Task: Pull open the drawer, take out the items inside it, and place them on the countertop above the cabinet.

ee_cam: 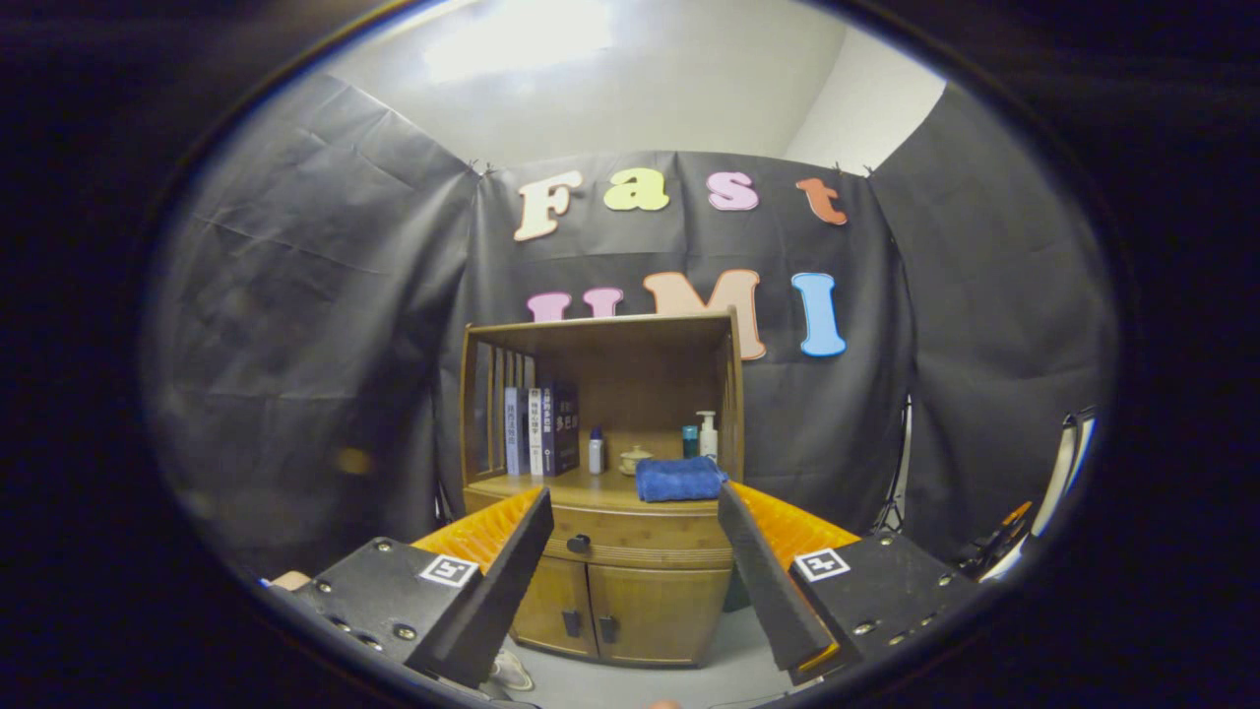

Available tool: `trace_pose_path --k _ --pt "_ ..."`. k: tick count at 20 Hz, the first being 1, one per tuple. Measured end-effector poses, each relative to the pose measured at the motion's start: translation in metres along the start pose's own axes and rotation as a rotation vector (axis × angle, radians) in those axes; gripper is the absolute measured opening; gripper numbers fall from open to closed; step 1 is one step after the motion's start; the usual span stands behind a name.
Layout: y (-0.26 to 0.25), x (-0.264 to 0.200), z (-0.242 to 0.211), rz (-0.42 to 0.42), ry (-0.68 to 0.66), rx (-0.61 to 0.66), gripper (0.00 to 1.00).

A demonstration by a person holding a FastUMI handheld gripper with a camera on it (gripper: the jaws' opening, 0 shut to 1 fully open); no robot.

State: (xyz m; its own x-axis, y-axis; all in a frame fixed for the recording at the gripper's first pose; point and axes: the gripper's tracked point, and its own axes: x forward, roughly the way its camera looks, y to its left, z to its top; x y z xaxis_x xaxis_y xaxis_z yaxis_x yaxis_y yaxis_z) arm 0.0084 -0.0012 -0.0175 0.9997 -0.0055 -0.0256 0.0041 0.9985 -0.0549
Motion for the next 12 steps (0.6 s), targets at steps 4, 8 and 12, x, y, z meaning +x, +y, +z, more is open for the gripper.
trace_pose_path --k 4,8,12 --pt "0.005 0.025 -0.016 0.009 0.039 0.015 1.00" --pt "0.033 0.074 -0.044 0.049 0.074 0.022 1.00" --pt "0.062 0.131 -0.095 0.073 0.139 -0.005 1.00"
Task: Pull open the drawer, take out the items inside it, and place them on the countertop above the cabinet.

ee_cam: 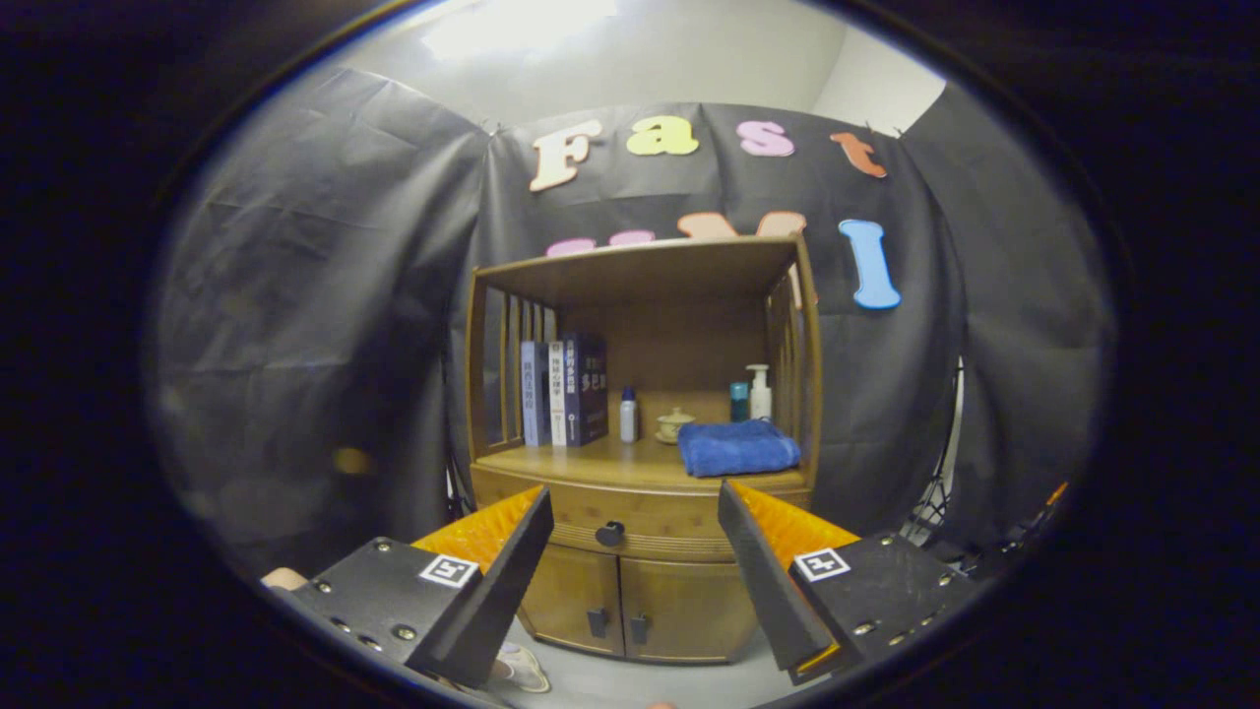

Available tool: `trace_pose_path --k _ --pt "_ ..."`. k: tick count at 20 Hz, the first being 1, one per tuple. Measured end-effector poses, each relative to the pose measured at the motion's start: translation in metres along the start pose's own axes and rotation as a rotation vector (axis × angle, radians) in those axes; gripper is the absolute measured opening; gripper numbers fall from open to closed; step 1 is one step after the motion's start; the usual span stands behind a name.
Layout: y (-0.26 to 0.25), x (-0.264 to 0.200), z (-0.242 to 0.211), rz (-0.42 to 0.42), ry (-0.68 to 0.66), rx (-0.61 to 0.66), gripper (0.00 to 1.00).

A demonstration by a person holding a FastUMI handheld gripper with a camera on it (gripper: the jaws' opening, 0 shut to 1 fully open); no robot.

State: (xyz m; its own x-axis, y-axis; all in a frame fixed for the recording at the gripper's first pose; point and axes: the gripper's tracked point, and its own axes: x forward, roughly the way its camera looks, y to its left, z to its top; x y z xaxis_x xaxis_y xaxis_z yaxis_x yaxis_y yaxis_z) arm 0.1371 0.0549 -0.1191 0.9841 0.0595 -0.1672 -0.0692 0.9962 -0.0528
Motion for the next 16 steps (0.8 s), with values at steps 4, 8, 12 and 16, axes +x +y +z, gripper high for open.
trace_pose_path --k 4,8,12,16 --pt "0.023 0.065 -0.048 0.001 0.063 0.011 1.00" --pt "0.044 0.122 -0.086 0.008 0.113 -0.038 1.00" --pt "0.053 0.170 -0.132 -0.013 0.181 -0.067 0.90" --pt "0.043 0.205 -0.170 -0.095 0.266 -0.063 0.69"
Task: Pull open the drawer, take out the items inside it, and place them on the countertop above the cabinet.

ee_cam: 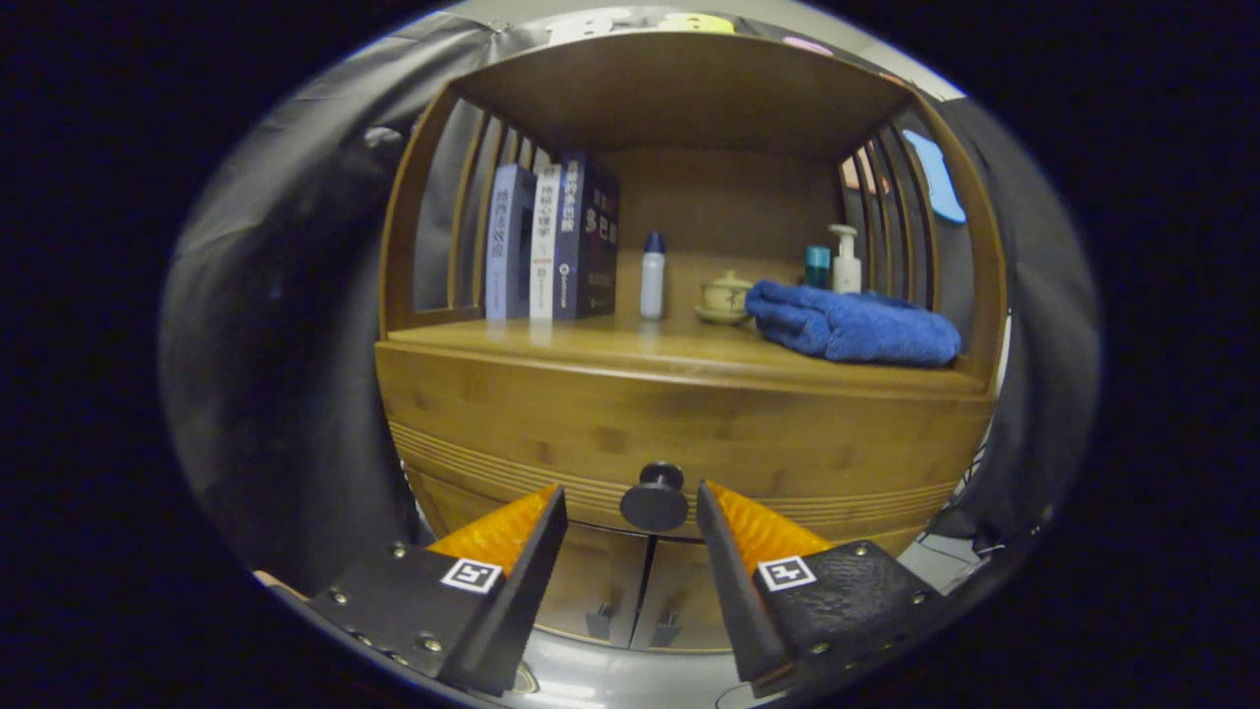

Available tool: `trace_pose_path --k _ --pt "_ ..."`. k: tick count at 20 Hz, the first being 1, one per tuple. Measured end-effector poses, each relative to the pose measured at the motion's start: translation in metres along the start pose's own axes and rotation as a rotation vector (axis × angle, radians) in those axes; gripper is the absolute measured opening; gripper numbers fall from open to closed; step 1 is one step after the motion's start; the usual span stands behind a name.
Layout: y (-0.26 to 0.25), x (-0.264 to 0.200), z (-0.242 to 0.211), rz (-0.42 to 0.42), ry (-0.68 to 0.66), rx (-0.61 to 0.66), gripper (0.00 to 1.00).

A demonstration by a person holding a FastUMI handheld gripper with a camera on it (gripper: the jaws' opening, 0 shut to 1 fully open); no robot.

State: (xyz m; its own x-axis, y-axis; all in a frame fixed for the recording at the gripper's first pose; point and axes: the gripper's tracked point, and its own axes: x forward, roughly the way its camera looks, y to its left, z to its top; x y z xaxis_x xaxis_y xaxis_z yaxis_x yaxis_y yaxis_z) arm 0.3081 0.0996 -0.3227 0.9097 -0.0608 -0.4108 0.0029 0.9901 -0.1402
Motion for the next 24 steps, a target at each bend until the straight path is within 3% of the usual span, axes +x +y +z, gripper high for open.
trace_pose_path --k 3,4,5,10,14,24 --pt "-0.005 0.016 -0.007 -0.025 0.010 0.018 0.54" --pt "-0.006 0.020 -0.005 -0.035 0.011 0.030 0.54" --pt "-0.007 0.020 -0.006 -0.040 0.015 0.044 0.43" --pt "-0.009 0.020 -0.006 -0.051 0.041 0.127 0.33" --pt "-0.010 0.004 -0.008 -0.062 0.052 0.089 0.28" --pt "-0.003 -0.103 -0.034 -0.020 0.100 0.073 0.28"
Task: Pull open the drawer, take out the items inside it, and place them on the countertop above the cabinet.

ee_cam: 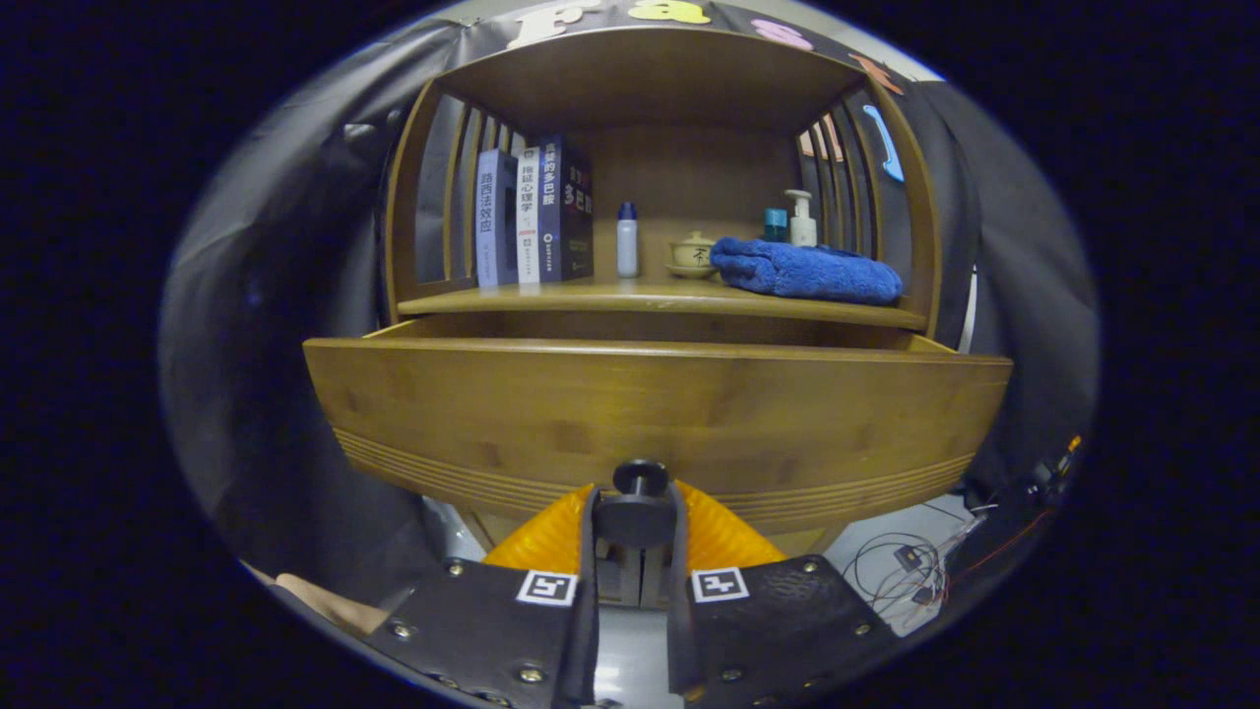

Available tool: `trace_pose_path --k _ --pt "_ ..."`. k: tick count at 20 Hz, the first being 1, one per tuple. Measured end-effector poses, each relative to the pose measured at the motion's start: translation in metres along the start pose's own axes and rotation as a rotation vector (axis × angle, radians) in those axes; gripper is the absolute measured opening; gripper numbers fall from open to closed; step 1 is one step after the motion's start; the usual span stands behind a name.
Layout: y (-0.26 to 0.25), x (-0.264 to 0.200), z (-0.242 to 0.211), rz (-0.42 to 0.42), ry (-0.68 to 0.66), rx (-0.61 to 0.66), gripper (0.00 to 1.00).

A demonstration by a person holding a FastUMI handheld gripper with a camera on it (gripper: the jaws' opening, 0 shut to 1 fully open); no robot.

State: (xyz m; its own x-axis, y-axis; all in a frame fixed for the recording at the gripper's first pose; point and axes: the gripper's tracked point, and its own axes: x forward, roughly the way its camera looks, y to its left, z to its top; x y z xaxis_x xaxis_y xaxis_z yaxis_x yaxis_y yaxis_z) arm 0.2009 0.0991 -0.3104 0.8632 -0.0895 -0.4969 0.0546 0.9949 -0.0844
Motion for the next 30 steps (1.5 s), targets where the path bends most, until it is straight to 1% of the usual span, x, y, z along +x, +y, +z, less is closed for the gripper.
trace_pose_path --k 4,7,10,11,13,14,16,19,21,23,25,27,30 --pt "0.003 -0.030 -0.022 0.026 0.074 0.022 0.28" --pt "0.010 -0.045 -0.026 0.046 0.087 0.011 0.28" --pt "0.010 -0.042 -0.026 0.044 0.115 -0.016 0.28" --pt "0.010 -0.042 -0.030 0.055 0.137 -0.014 0.32" --pt "0.009 -0.059 -0.031 0.072 0.167 0.042 0.43" --pt "0.007 -0.070 -0.029 0.082 0.175 0.067 0.43" --pt "0.008 -0.087 -0.009 0.109 0.133 0.099 0.43" --pt "0.012 -0.100 0.038 0.161 0.054 0.091 0.43" --pt "0.015 -0.093 0.071 0.181 0.004 0.064 0.43" --pt "0.017 -0.075 0.100 0.196 -0.007 0.034 0.43" --pt "0.022 -0.052 0.107 0.215 0.045 -0.020 0.43" --pt "0.024 -0.026 0.108 0.212 0.109 -0.093 0.43" --pt "0.024 0.018 0.102 0.190 0.188 -0.136 0.43"
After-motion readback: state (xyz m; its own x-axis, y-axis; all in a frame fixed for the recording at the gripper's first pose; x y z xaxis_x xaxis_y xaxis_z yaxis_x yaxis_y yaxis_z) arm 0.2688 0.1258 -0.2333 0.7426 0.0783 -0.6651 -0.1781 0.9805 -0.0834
